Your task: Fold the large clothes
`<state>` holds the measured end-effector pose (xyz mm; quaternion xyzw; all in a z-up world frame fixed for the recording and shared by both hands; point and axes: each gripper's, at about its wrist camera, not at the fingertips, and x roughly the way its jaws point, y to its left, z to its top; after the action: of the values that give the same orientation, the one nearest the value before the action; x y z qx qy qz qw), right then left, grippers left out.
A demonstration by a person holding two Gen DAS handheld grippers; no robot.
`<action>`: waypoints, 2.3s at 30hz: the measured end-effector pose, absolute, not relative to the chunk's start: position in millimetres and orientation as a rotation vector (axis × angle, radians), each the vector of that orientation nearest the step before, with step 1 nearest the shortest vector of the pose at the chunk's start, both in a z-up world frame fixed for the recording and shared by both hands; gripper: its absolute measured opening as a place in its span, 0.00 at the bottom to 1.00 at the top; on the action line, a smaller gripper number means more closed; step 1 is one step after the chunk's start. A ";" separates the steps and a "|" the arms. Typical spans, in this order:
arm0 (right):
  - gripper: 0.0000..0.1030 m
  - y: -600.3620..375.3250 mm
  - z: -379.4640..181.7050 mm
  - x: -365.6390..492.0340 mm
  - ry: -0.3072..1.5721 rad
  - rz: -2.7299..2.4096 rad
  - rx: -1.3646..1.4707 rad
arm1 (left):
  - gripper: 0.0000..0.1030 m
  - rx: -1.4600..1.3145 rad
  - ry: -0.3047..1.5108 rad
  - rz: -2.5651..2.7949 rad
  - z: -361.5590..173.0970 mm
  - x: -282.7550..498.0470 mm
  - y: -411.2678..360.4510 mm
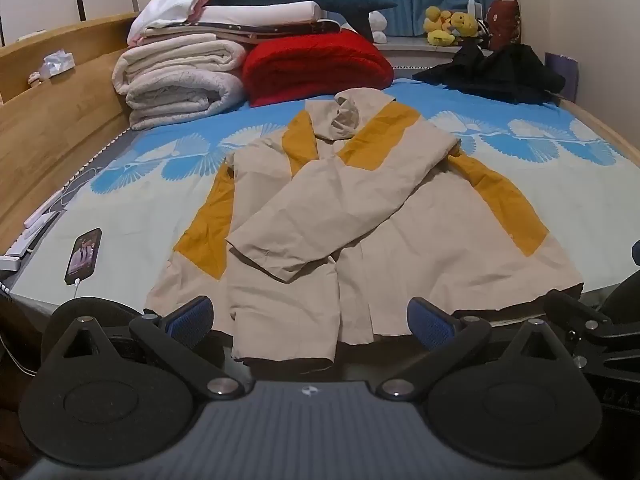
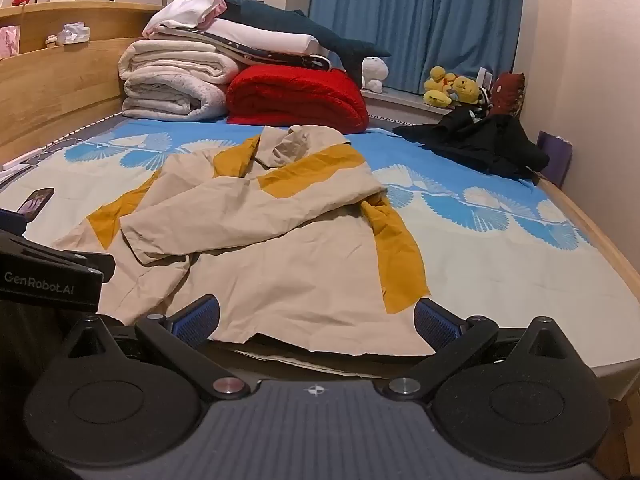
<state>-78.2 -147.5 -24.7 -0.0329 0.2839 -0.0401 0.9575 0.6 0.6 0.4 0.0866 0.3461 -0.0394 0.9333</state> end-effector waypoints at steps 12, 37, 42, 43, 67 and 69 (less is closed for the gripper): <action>0.99 -144.1 -25.1 -79.2 0.571 -0.085 -0.082 | 1.00 0.193 0.690 -0.074 -1.6 3.5 2.7; 0.99 -149.1 -27.5 -75.9 0.575 -0.084 -0.078 | 1.00 0.209 0.671 -0.069 0.9 -2.9 -2.8; 0.99 -147.6 -29.0 -76.6 0.571 -0.085 -0.076 | 1.00 0.209 0.669 -0.070 0.4 -3.8 -2.1; 0.99 -147.8 -29.4 -76.1 0.572 -0.085 -0.075 | 1.00 0.211 0.670 -0.071 0.2 -3.8 -2.2; 0.99 -145.4 -34.1 -79.6 0.575 -0.084 -0.068 | 1.00 0.216 0.673 -0.073 -1.3 -4.1 -2.5; 0.99 -145.5 -33.9 -79.3 0.576 -0.083 -0.068 | 1.00 0.216 0.674 -0.074 -1.4 -4.2 -2.3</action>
<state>-79.3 -145.5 -33.9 -0.0334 0.2838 -0.0410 0.9574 -4.2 -2.3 -1.4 0.1058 0.3298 -0.0361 0.9374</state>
